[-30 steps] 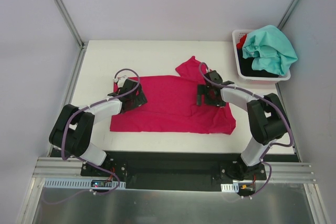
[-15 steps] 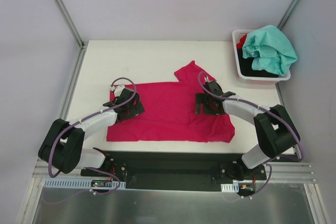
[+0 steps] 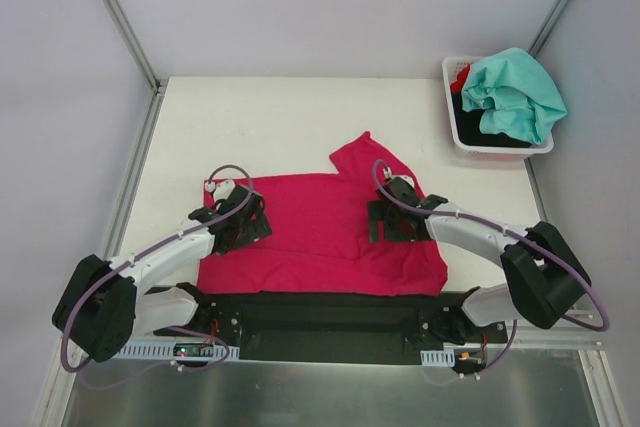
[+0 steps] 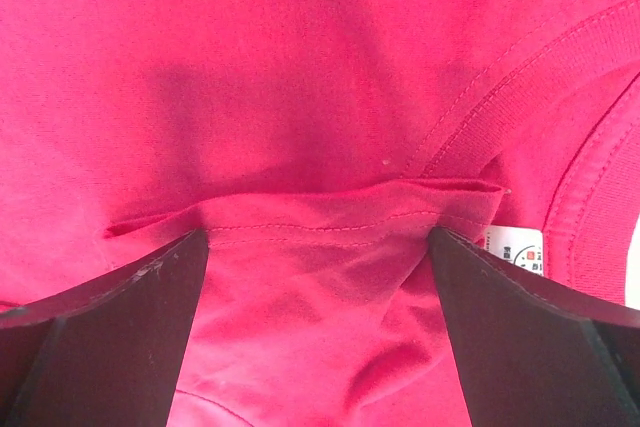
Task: Fold and stack the t-shirts
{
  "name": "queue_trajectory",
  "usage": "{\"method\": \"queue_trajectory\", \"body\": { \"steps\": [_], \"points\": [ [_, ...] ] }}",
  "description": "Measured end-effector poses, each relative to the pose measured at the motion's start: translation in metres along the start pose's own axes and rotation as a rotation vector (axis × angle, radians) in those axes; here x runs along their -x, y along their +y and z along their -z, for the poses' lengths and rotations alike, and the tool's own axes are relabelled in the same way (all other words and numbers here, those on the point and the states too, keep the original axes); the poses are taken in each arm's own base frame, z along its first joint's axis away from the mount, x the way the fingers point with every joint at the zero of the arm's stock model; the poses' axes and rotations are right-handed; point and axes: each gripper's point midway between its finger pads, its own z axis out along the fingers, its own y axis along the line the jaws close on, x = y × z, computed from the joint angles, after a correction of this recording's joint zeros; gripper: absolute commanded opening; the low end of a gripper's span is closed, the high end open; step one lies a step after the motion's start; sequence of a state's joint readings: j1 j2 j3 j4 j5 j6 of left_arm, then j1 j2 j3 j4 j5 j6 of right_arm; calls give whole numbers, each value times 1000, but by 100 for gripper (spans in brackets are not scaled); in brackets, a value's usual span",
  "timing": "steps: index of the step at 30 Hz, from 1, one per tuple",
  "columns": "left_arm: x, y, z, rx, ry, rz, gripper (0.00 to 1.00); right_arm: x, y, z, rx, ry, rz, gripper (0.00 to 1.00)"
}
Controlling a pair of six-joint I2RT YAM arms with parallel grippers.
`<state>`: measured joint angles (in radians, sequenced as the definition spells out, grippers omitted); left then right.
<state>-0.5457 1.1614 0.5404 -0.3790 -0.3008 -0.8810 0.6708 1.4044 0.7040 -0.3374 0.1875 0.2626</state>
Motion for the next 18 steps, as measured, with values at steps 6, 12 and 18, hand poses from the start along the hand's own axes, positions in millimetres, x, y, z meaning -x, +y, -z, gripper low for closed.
{"method": "queue_trajectory", "body": {
  "steps": [6,12,18],
  "points": [
    [17,-6,24,1,-27,-12,99,-5,0,20,-34,79,8,96],
    [70,-43,58,-74,-147,1,99,56,25,51,3,-16,7,96],
    [105,-64,67,-78,-196,-11,99,103,23,69,26,-80,-12,96]
  ]
}}
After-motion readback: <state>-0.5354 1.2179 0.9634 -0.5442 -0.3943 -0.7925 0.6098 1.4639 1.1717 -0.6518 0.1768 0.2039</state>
